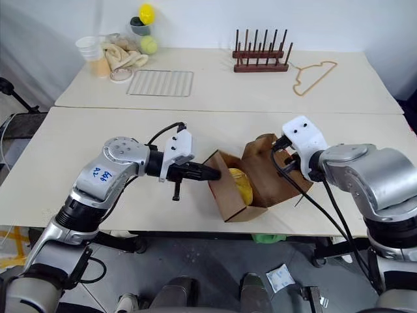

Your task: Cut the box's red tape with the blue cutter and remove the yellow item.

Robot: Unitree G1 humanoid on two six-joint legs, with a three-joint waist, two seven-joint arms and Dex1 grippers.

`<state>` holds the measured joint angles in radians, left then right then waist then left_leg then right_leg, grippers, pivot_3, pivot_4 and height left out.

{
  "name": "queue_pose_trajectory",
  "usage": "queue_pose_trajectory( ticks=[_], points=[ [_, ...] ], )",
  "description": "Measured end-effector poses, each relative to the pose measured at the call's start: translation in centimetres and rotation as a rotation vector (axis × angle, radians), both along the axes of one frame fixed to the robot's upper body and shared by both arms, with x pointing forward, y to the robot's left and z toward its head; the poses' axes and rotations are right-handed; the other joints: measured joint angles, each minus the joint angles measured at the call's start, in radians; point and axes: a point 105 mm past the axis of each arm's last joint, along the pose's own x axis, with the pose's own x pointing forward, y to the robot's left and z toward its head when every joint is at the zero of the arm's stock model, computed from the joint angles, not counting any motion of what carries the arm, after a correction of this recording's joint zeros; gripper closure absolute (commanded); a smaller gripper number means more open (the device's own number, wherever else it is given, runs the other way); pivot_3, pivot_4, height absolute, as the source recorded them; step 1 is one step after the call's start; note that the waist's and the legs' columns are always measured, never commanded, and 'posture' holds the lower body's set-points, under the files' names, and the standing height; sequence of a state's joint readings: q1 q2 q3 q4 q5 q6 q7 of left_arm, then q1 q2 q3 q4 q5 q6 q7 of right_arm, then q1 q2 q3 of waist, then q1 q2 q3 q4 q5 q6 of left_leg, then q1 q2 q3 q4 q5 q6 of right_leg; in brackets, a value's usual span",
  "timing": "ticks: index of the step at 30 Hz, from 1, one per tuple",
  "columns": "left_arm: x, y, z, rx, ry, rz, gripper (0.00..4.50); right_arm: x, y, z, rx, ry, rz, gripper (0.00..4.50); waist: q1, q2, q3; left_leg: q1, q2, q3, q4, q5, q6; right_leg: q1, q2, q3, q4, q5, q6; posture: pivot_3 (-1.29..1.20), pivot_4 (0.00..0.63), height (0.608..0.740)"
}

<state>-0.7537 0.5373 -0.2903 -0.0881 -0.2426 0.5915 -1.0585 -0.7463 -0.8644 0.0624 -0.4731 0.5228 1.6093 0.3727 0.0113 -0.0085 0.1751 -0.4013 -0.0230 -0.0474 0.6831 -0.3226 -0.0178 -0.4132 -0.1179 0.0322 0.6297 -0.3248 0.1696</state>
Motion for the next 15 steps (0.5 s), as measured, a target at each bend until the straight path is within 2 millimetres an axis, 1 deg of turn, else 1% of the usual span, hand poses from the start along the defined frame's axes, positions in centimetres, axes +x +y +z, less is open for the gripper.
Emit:
queue_pose_trajectory(
  ticks=[2,6,7,9,15],
  points=[
    [-0.1,0.7,-0.7,0.013,0.025,0.03,4.5,-0.4,0.0,-0.4,0.011,0.025,0.017,4.47,0.006,0.0,0.0,0.0,0.0,0.0,0.0,0.0,0.0,0.0,0.0,0.0,0.0,0.0,0.0,0.0,0.15,0.74],
    [-0.1,1.4,-3.4,0.051,0.119,0.106,4.5,-0.8,0.7,-0.9,0.031,0.046,0.055,4.47,0.013,0.0,0.0,-0.001,0.0,0.0,0.0,0.0,0.0,-0.001,0.0,0.0,0.0,0.0,0.0,0.0,0.15,0.74],
    [-0.1,1.5,-3.8,0.058,0.133,0.114,4.5,-0.8,0.9,-1.0,0.04,0.05,0.062,4.47,0.013,0.0,0.0,-0.001,0.0,0.0,0.0,0.0,0.0,-0.001,0.0,0.0,0.0,0.0,0.0,0.0,0.15,0.74],
    [-0.1,1.6,-3.9,0.066,0.143,0.128,4.5,-1.0,1.0,-1.4,0.054,0.062,0.065,4.47,0.012,0.0,0.0,-0.001,0.0,0.0,0.0,0.0,0.0,-0.001,0.0,0.0,0.0,0.0,0.0,0.0,0.15,0.74],
    [0.1,1.9,-3.9,0.064,0.139,0.161,4.5,-0.8,1.4,-1.8,0.072,0.059,0.062,4.47,0.009,0.0,0.0,-0.001,0.0,0.0,-0.001,0.0,0.0,-0.002,0.0,0.0,0.0,0.0,0.0,0.0,0.15,0.74]
  ],
)
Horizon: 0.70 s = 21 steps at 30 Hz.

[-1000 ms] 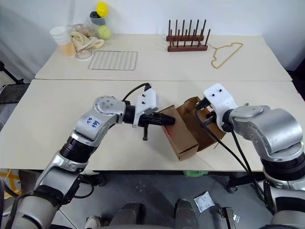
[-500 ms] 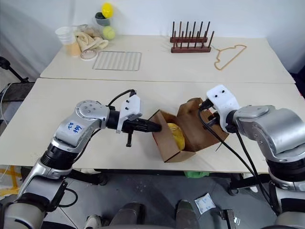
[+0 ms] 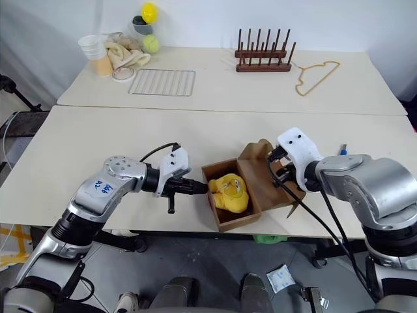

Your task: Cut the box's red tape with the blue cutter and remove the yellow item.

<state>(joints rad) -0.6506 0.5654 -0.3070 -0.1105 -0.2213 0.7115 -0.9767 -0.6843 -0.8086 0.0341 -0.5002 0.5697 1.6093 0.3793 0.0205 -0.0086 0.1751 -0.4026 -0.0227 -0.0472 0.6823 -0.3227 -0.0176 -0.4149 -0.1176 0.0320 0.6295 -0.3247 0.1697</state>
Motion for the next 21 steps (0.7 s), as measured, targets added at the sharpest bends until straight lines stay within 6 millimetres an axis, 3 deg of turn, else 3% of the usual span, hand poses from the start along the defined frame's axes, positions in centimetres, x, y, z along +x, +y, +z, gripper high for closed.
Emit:
queue_pose_trajectory(
  ticks=[2,5,8,12,16,19,21],
  points=[
    [0.2,0.2,0.0,-0.009,-0.003,0.022,4.5,0.1,0.2,-0.1,0.005,-0.001,-0.001,4.47,0.0,0.0,0.0,0.0,0.0,0.0,0.0,0.0,0.0,0.0,0.0,0.0,0.0,0.0,0.0,0.0,0.15,0.74],
    [0.3,0.4,-0.1,-0.025,0.006,0.049,4.1,0.1,0.2,-0.4,0.022,0.0,-0.011,3.82,0.0,0.0,0.0,0.0,0.0,0.0,0.0,0.0,0.0,0.0,0.0,0.0,0.0,0.0,0.0,0.0,0.15,0.74],
    [0.7,0.8,-0.1,-0.043,-0.003,0.092,3.34,-0.1,0.3,-0.8,0.071,0.017,-0.008,2.85,0.0,0.0,0.0,0.0,0.0,0.0,0.0,0.0,0.0,-0.001,0.0,0.0,0.001,0.0,0.0,0.0,0.15,0.74],
    [1.4,1.9,1.2,-0.104,-0.049,0.123,2.14,0.3,-1.3,0.7,0.1,-0.058,-0.002,1.47,0.0,0.0,0.0,0.0,0.0,0.001,0.0,0.0,0.0,-0.001,0.0,0.0,0.0,0.0,0.0,0.0,0.15,0.74],
    [2.1,5.3,2.4,-0.117,-0.083,0.174,0.9,0.2,-2.7,2.9,0.133,-0.158,0.091,0.07,-0.002,0.0,0.0,0.0,0.0,0.003,-0.001,0.0,0.0,-0.001,0.0,0.0,0.0,0.0,0.0,0.0,0.15,0.74],
    [0.9,9.0,2.0,-0.079,-0.079,0.18,0.02,-0.4,-3.1,4.4,0.223,-0.248,0.234,0.0,-0.021,0.0,0.0,0.0,0.001,0.003,-0.003,0.0,0.0,-0.001,0.001,0.0,-0.001,0.0,0.0,0.0,0.15,0.74],
    [0.1,11.9,1.7,-0.073,-0.072,0.216,0.02,-1.2,-3.7,6.0,0.309,-0.344,0.34,0.0,-0.026,0.0,0.0,0.001,0.001,0.003,-0.003,0.0,0.0,-0.001,0.001,0.0,-0.001,0.0,0.0,0.0,0.15,0.74]
  ],
)
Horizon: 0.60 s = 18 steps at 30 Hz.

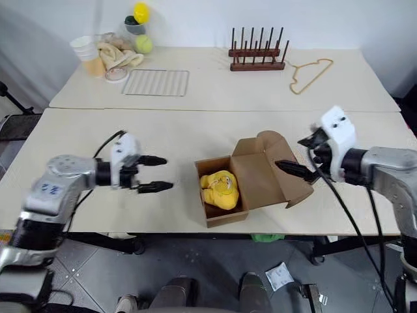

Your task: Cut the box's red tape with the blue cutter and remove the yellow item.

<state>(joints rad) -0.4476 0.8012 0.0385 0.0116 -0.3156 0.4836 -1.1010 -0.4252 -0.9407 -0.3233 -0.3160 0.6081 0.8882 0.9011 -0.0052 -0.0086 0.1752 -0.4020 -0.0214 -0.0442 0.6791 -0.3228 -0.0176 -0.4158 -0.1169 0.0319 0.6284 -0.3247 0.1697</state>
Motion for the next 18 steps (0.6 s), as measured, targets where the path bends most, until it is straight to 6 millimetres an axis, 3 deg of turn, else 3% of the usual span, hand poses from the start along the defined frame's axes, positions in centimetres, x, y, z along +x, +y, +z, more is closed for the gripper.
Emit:
queue_pose_trajectory(
  ticks=[5,11,16,18],
  points=[
    [-0.9,3.4,1.6,-0.122,-0.223,0.081,0.02,-1.9,0.7,3.3,0.114,-0.272,0.234,0.0,0.002,0.0,0.0,0.001,0.001,-0.001,0.002,0.0,0.0,0.002,-0.001,0.0,0.0,0.0,0.0,0.0,0.15,0.74],
    [-5.1,9.7,-1.5,-0.08,-0.006,0.233,0.02,-4.9,2.7,0.0,0.0,-0.198,0.496,0.0,0.0,0.0,0.0,0.004,0.002,-0.001,0.0,-0.002,0.0,0.002,-0.001,0.0,0.0,0.0,0.0,0.0,0.15,0.74],
    [-5.8,10.6,-1.7,-0.065,0.039,0.256,0.02,-6.4,4.2,-0.5,-0.1,-0.277,0.617,0.0,0.016,0.0,0.0,0.005,0.004,-0.002,0.001,-0.002,0.001,0.006,-0.003,-0.001,-0.001,0.0,-0.001,0.0,0.15,0.74],
    [-6.2,9.4,-1.3,-0.083,0.116,0.192,0.02,-6.8,4.3,-0.5,-0.113,-0.285,0.624,0.0,0.018,-0.001,0.001,0.005,0.004,-0.002,0.001,-0.002,0.001,0.006,-0.003,-0.001,-0.001,0.0,-0.001,0.0,0.15,0.74]
  ],
)
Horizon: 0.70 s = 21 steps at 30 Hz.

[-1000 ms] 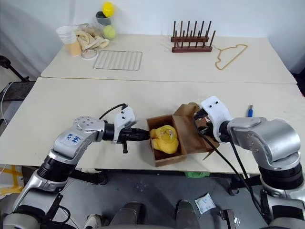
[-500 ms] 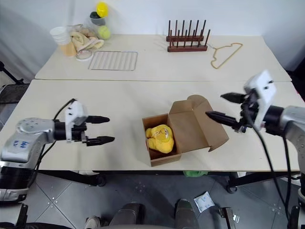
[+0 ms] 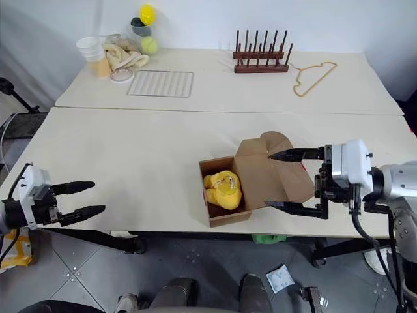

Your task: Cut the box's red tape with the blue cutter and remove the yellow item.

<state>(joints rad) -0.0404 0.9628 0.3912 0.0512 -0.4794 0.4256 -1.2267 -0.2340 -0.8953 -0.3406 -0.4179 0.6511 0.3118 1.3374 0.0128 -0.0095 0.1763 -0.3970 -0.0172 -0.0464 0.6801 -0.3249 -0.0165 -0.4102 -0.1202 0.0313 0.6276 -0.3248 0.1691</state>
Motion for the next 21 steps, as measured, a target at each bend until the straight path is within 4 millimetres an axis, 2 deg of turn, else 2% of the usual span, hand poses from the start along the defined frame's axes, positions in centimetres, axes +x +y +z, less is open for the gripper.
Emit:
queue_pose_trajectory(
  ticks=[3,6,7,9,11,16,18,21],
  points=[
    [2.1,-5.7,3.5,-0.023,-0.06,-0.22,0.02,-0.1,-0.7,0.3,-0.035,-0.014,-0.037,0.0,0.023,0.001,0.0,0.0,-0.004,-0.002,0.001,0.0,0.001,0.001,-0.005,-0.002,0.0,0.0,0.0,0.0,0.15,0.74],
    [3.7,-11.3,6.7,-0.013,-0.121,-0.395,0.02,-0.2,-1.6,0.4,-0.077,0.004,-0.077,0.0,0.021,0.0,0.0,0.0,-0.009,0.001,0.002,0.0,0.002,0.001,-0.005,-0.004,0.002,0.001,0.002,0.0,0.15,0.74],
    [3.9,-12.5,7.1,-0.011,-0.119,-0.426,0.02,-0.2,-1.8,0.3,-0.09,0.023,-0.087,0.0,0.017,0.0,0.0,0.001,-0.01,0.002,0.002,0.0,0.003,0.001,-0.005,-0.004,0.002,0.001,0.002,0.0,0.15,0.74],
    [5.2,-16.8,7.5,0.048,-0.088,-0.501,0.02,-0.4,-2.1,-0.1,-0.097,0.064,-0.107,0.0,0.013,0.0,0.0,0.0,-0.009,0.003,0.002,0.0,0.003,0.001,-0.004,-0.008,0.001,0.002,0.002,0.0,0.15,0.74],
    [5.8,-19.9,6.9,0.123,-0.078,-0.56,0.02,-0.3,-2.0,0.0,-0.087,0.063,-0.111,0.0,0.001,0.0,0.0,0.001,-0.009,0.006,0.002,-0.001,0.004,0.0,-0.005,-0.008,0.001,0.001,0.002,0.0,0.15,0.74],
    [7.0,-25.8,6.7,0.139,-0.073,-0.656,0.02,-0.5,-1.6,0.3,-0.069,0.056,-0.128,0.0,-0.011,-0.001,0.0,0.0,-0.008,0.005,0.003,-0.001,0.004,0.0,-0.004,-0.011,0.001,0.001,0.002,0.0,0.15,0.74],
    [7.5,-26.8,6.3,0.179,-0.099,-0.667,0.02,-0.7,-1.4,0.2,-0.069,0.057,-0.134,0.0,-0.015,-0.001,0.0,0.001,-0.008,0.005,0.002,-0.001,0.004,0.0,-0.004,-0.011,0.001,0.001,0.002,0.0,0.15,0.74],
    [8.7,-26.8,4.9,0.233,-0.098,-0.624,0.02,-0.8,-1.2,-0.2,-0.061,0.074,-0.146,0.0,-0.013,-0.001,0.0,0.001,-0.008,0.005,0.003,-0.001,0.004,0.0,-0.004,-0.011,0.001,0.001,0.002,0.0,0.15,0.74]
  ],
)
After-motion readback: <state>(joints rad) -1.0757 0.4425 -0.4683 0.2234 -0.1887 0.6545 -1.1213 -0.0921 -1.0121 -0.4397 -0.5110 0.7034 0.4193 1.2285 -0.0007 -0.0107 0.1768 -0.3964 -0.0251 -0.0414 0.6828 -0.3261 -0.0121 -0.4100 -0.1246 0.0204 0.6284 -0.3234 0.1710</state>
